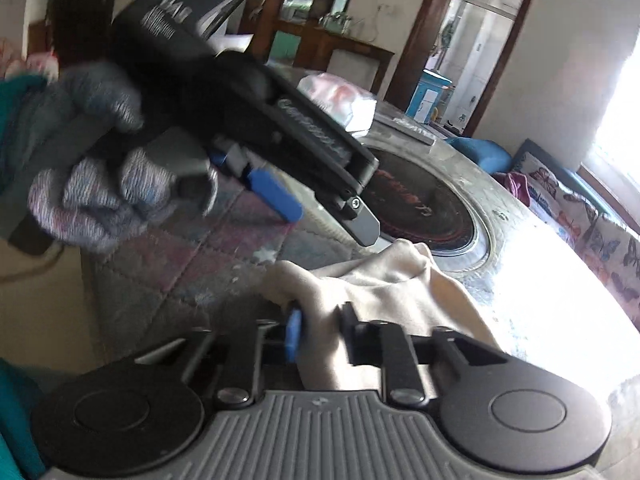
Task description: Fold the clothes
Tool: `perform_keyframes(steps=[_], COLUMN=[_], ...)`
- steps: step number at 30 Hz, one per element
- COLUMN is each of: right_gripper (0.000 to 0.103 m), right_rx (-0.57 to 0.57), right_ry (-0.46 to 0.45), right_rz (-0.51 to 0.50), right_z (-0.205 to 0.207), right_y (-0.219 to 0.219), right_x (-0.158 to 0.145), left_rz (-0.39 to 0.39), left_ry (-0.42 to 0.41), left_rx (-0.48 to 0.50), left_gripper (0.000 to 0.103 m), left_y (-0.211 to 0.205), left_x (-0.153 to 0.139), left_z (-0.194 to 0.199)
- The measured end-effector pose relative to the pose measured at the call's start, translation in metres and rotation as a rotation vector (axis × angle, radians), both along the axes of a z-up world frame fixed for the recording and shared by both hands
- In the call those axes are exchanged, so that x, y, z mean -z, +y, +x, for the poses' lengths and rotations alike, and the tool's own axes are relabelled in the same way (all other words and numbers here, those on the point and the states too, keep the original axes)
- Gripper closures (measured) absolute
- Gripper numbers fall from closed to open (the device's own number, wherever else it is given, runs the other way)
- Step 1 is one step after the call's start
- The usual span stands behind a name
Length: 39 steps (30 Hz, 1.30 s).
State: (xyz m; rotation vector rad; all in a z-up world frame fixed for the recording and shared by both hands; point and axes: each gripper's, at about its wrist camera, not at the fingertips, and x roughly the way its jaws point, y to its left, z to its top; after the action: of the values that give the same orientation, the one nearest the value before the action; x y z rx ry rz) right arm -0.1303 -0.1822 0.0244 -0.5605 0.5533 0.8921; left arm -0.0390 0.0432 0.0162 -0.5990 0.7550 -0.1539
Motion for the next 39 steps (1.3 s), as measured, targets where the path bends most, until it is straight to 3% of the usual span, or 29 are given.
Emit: perform_keyframes(steps=[6, 14, 17, 19, 21, 22, 24, 30, 34, 39], right_gripper=[0.095, 0.095, 0.095, 0.095, 0.095, 0.095, 0.093, 0.080, 0.063, 0.057], right_rx=[0.043, 0.078, 0.068, 0.058, 0.048, 0.044, 0.040, 0.126, 0.289, 0.550], right_ry=[0.060, 0.103, 0.105, 0.105, 0.107, 0.108, 0.110, 0.137, 0.117, 0.112], right_rz=[0.112, 0.233, 0.246, 0.249, 0.247, 0.244, 0.242, 0.291, 0.320, 0.333], right_z=[0.010, 0.020, 0.019, 0.017, 0.016, 0.015, 0.012, 0.005, 0.012, 0.034], right_y=[-0.019, -0.045, -0.050, -0.051, -0.051, -0.052, -0.053, -0.079, -0.118, -0.169], right_x=[-0.016, -0.029, -0.028, -0.027, -0.025, -0.024, -0.021, -0.021, -0.019, -0.008], left_rz=[-0.102, -0.355, -0.434, -0.460, -0.480, -0.489, -0.482, -0.392, -0.337, -0.275], left_ry=[0.031, 0.106, 0.132, 0.155, 0.186, 0.197, 0.190, 0.156, 0.143, 0.126], left_rx=[-0.021, -0.015, -0.004, -0.004, -0.005, -0.005, 0.001, 0.033, 0.051, 0.071], left_gripper=[0.015, 0.018, 0.031, 0.046, 0.075, 0.080, 0.086, 0.086, 0.086, 0.086], left_y=[-0.003, -0.007, -0.007, -0.005, -0.004, -0.003, -0.001, -0.004, -0.010, -0.016], left_x=[0.002, 0.016, 0.025, 0.031, 0.039, 0.043, 0.046, 0.037, 0.031, 0.024], left_z=[0.004, 0.014, 0.018, 0.021, 0.022, 0.022, 0.022, 0.018, 0.016, 0.013])
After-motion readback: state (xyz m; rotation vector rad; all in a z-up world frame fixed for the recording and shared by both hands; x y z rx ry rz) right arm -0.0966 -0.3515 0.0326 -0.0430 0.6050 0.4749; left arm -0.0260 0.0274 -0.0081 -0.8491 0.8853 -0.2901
